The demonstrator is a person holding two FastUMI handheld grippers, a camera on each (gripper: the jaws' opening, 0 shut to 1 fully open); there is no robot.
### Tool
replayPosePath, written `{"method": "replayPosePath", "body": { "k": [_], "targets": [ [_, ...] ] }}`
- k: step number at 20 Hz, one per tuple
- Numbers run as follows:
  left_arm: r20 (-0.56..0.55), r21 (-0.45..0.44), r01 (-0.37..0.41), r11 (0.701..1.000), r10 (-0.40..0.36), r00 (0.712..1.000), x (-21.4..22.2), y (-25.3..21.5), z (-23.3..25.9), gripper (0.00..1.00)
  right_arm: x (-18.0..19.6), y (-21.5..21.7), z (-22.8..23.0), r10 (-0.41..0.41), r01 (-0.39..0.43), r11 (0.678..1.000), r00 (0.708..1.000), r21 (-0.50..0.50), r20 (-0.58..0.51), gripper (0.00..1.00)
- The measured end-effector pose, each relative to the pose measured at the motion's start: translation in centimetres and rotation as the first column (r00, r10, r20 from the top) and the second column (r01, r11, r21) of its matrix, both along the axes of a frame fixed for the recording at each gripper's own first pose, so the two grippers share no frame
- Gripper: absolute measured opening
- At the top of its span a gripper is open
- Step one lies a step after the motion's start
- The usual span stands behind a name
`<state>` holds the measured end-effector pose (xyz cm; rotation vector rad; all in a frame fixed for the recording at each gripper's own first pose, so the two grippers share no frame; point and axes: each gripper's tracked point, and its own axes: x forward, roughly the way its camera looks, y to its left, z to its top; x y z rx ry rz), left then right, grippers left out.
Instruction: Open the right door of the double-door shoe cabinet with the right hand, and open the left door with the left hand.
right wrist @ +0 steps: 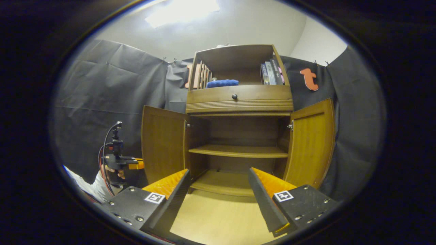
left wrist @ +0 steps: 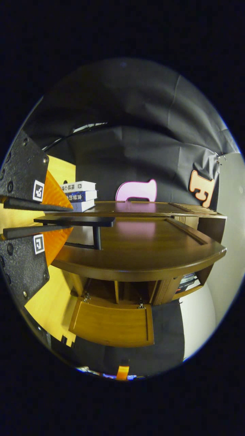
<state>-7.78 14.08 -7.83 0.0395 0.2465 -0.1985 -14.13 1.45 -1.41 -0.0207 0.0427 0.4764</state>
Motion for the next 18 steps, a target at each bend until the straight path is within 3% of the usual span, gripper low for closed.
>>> {"method": "replayPosePath", "body": {
  "k": [2,3,8,11,15,18],
  "targets": [
    [-0.002,-0.010,-0.029,1.000,0.029,1.000,0.0,0.1,-0.1,0.29,-0.1,-0.2,-0.2,0.006,-0.006,1.000,1.000,0.011,0.003,0.98],
    [-0.007,-0.022,-0.041,0.999,0.041,0.999,-0.3,0.0,-0.2,0.40,-0.1,-0.4,-0.2,0.009,-0.009,1.000,1.000,0.017,0.004,0.98],
    [0.027,0.042,-0.130,0.991,0.129,0.991,-1.8,1.6,1.7,0.51,0.2,-1.7,-0.2,-0.011,0.011,1.000,1.000,-0.002,0.006,1.00],
    [0.080,0.036,-0.192,0.981,0.188,0.979,-2.8,2.3,4.0,0.71,0.0,-1.6,0.6,0.003,-0.003,1.000,1.000,0.024,0.018,1.00],
    [0.090,0.052,-0.262,0.964,0.257,0.962,-4.2,2.6,6.1,0.91,-0.4,-2.6,2.1,0.000,-0.003,0.998,0.998,0.058,0.063,1.00],
    [0.116,0.045,-0.269,0.962,0.263,0.958,-4.8,1.6,8.1,0.94,-0.4,-4.3,3.7,-0.019,0.009,0.995,0.995,0.100,0.099,1.00]
  ]
}}
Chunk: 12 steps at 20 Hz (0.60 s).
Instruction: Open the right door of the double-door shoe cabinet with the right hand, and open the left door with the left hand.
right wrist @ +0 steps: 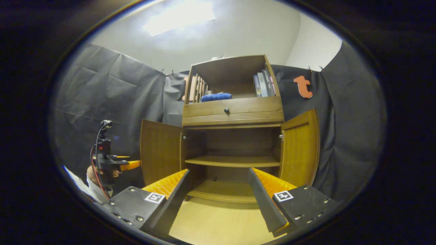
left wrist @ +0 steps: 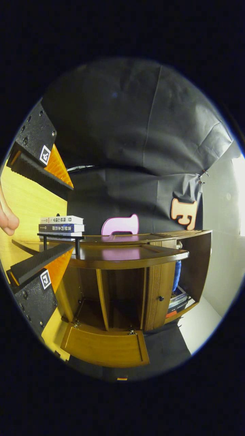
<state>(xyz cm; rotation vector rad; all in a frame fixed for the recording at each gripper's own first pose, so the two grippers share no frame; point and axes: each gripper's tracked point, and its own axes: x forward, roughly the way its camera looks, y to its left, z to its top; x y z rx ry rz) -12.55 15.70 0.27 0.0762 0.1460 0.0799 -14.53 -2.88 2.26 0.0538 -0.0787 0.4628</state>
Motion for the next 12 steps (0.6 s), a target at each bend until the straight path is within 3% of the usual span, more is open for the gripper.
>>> {"method": "replayPosePath", "body": {
  "k": [9,12],
  "targets": [
    [0.072,-0.029,0.078,0.997,-0.076,0.995,1.2,-9.2,3.7,0.93,3.5,-3.5,-1.2,-0.047,0.045,0.998,0.996,-0.033,-0.078,1.00],
    [0.095,-0.005,0.013,1.000,-0.012,0.995,2.1,-10.2,4.5,0.98,4.4,-3.4,-1.1,-0.047,0.045,0.999,0.996,-0.019,-0.079,1.00]
  ]
}}
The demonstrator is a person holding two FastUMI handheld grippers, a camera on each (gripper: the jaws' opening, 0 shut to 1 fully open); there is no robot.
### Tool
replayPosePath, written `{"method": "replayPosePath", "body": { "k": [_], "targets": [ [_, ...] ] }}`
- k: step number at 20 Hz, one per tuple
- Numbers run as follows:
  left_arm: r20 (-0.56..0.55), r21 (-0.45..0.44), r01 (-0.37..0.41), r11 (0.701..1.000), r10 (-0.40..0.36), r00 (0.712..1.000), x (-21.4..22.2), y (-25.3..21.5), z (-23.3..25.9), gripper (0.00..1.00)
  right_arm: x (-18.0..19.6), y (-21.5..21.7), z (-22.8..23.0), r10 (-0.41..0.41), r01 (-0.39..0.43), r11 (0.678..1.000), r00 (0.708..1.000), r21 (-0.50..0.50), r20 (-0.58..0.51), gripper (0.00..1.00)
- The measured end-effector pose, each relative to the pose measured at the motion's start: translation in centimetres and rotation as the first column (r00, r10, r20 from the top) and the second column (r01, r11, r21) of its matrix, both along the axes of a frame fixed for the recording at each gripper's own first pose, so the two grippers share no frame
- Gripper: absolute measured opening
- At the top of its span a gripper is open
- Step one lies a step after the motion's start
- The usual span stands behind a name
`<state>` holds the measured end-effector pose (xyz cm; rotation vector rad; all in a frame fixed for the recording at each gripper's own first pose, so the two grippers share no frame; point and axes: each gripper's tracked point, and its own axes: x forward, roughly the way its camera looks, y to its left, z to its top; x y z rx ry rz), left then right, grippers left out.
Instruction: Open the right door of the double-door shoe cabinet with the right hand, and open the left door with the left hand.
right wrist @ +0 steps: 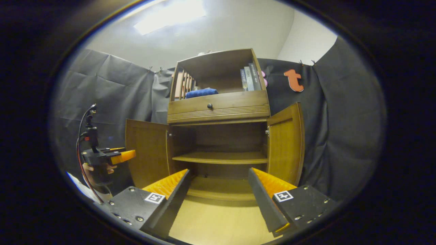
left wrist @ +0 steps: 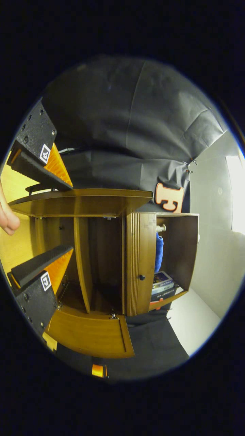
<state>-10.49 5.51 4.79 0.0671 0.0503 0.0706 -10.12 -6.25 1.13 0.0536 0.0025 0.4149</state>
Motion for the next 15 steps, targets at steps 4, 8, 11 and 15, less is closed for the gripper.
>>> {"method": "replayPosePath", "body": {
  "k": [4,8,11,15],
  "targets": [
    [0.078,-0.010,-0.039,0.999,0.040,0.996,0.0,-1.5,1.2,0.99,1.2,0.4,-0.6,0.000,0.000,1.000,1.000,0.002,-0.008,1.00],
    [0.099,-0.028,-0.018,0.999,0.020,0.995,-0.5,-4.0,1.6,0.96,2.6,0.8,-1.6,-0.005,0.005,1.000,1.000,-0.001,-0.031,0.98],
    [0.114,-0.028,0.025,0.999,-0.022,0.993,-0.8,-7.2,1.7,0.95,3.3,1.5,-2.2,-0.007,0.007,1.000,0.999,0.006,-0.036,1.00],
    [0.101,-0.029,0.070,0.997,-0.066,0.993,-0.3,-11.0,0.2,0.95,4.3,2.5,-2.0,-0.022,0.022,1.000,1.000,-0.002,-0.017,1.00]
  ]
}}
